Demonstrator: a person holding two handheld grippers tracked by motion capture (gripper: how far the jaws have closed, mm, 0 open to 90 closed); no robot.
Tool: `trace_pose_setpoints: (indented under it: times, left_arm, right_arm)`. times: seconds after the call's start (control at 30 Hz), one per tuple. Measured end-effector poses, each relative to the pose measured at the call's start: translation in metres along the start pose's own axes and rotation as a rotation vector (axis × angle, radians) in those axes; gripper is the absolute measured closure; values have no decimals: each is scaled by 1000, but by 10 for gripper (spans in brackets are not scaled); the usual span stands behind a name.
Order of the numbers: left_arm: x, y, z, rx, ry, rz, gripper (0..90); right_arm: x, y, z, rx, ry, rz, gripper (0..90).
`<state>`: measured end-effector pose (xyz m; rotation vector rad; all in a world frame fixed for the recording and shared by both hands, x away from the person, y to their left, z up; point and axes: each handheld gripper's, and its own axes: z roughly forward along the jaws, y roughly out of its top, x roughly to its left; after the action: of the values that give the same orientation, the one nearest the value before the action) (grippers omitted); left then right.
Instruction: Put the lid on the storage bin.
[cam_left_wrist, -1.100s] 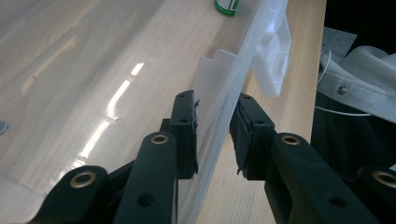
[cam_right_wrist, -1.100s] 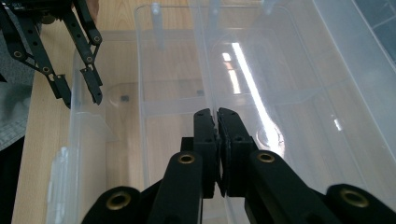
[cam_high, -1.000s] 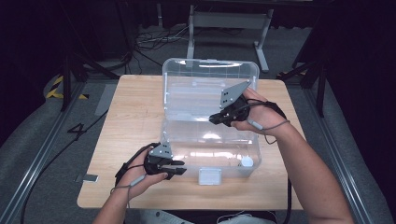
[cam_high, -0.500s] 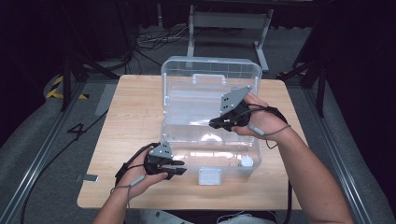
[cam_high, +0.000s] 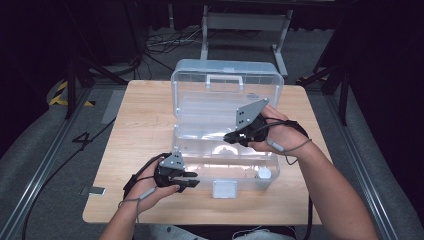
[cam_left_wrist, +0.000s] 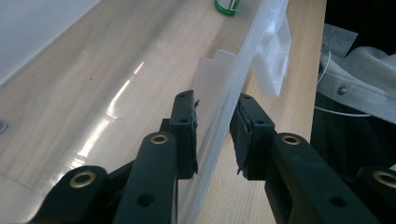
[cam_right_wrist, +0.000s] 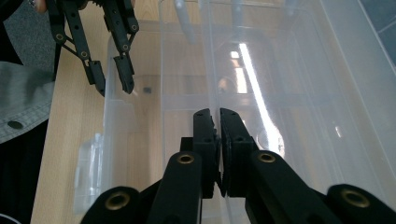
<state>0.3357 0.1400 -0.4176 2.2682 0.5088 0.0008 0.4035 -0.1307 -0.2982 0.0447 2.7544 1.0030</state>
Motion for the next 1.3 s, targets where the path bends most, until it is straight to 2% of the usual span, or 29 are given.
trace_pose_setpoints:
  times: [0.9, 1.3]
  left_arm:
    - [0, 0, 0, -2, 3, -1, 719]
    - [0, -1, 0, -7, 2, -4, 719]
  right_arm:
    - [17, -7, 6, -6, 45, -16, 877]
    - [27, -10, 12, 19, 77, -26, 894]
